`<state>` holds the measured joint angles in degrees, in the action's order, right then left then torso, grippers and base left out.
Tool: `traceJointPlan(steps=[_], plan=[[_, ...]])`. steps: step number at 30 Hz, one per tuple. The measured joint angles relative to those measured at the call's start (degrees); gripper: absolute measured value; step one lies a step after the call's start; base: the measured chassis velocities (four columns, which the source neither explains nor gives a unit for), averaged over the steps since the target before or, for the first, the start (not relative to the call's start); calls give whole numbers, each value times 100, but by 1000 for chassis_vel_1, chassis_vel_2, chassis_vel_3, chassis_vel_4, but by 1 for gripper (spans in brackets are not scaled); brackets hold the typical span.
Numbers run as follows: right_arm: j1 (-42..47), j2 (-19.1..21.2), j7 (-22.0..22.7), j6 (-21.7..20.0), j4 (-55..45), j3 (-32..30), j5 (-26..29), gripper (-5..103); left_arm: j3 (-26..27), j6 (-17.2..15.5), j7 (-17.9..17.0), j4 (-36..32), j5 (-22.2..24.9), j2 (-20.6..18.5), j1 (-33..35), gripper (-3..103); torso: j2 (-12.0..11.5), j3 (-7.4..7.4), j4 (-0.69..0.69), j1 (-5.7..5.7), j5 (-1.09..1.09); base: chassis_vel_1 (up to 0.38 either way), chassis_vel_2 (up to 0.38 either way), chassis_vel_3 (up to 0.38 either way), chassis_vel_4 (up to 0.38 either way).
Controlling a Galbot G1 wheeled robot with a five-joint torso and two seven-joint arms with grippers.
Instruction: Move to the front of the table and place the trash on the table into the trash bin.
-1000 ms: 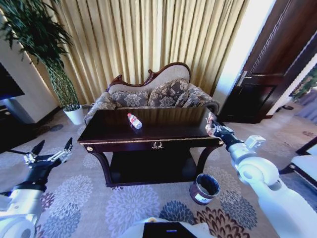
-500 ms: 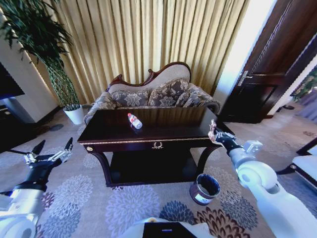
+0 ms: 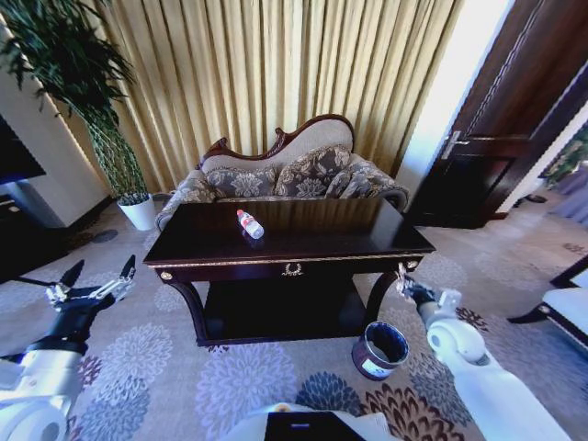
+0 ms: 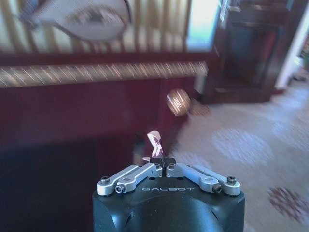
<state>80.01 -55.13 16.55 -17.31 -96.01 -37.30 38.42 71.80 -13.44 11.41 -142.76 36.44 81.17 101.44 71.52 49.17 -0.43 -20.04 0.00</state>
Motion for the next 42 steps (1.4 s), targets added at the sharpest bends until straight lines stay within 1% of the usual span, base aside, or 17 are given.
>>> traceJointPlan(steps=[2,4,6,8,9,11,17,23,31,32,33,37,38,39,40,41,42], plan=[[-136,-121,-54,175,569,45,-169,0,-2,11,0,2,2,14,-2,100,0,0,1,0,-1,0,0,0,0],[-179,-164,-62,229,758,58,-214,0,-2,14,0,3,2,18,-4,100,0,0,2,0,-1,0,0,0,0],[-276,-277,-87,361,1246,100,-360,0,-3,20,0,2,8,25,-8,100,0,0,0,0,0,0,0,0,0],[-380,-455,-170,483,1712,112,-569,0,-5,21,0,-15,13,34,-12,100,0,0,-1,0,0,0,0,0,0],[-380,-455,-170,483,1712,112,-569,0,-5,21,0,-15,13,34,-12,100,0,0,-1,0,0,0,0,0,0],[-433,-596,-223,580,1916,111,-663,0,-3,21,1,-37,18,45,-11,100,0,0,1,0,1,0,0,0,0],[-453,-808,-335,657,2012,134,-763,0,16,21,1,-41,24,54,6,100,0,0,1,1,-2,0,0,0,0],[-479,-897,-367,662,1988,211,-858,0,16,22,2,-43,25,55,7,100,0,0,1,0,-2,0,0,0,0],[-516,-1043,-506,790,2139,240,-1068,0,49,23,7,-45,30,38,7,100,0,0,0,1,-1,0,0,0,0],[-510,-1055,-507,790,2139,236,-1087,-3,55,23,7,-45,31,31,3,100,0,0,1,0,-1,0,0,0,0],[-510,-1055,-507,790,2139,236,-1087,-3,55,23,7,-45,31,31,3,100,0,0,1,0,-1,0,0,0,0],[-488,-1075,-554,768,2111,205,-1130,17,38,23,16,-46,32,35,-12,100,0,0,1,0,-2,0,0,0,0],[-488,-1075,-554,768,2111,205,-1130,17,38,23,16,-46,32,35,-12,100,0,0,1,0,-2,0,0,0,0],[-486,-1077,-563,765,2111,198,-1132,22,34,23,19,-46,32,38,-15,100,0,0,1,1,-1,0,0,0,0],[-483,-1076,-569,762,2111,192,-1132,22,30,23,21,-47,33,40,-19,100,0,0,1,1,-1,0,0,0,0],[-477,-1076,-575,760,2111,188,-1133,28,29,22,23,-47,33,40,-24,100,0,0,0,1,-1,0,0,0,0],[-477,-1076,-575,760,2111,188,-1133,28,29,22,23,-47,33,40,-24,100,0,0,0,1,-1,0,0,0,0]])
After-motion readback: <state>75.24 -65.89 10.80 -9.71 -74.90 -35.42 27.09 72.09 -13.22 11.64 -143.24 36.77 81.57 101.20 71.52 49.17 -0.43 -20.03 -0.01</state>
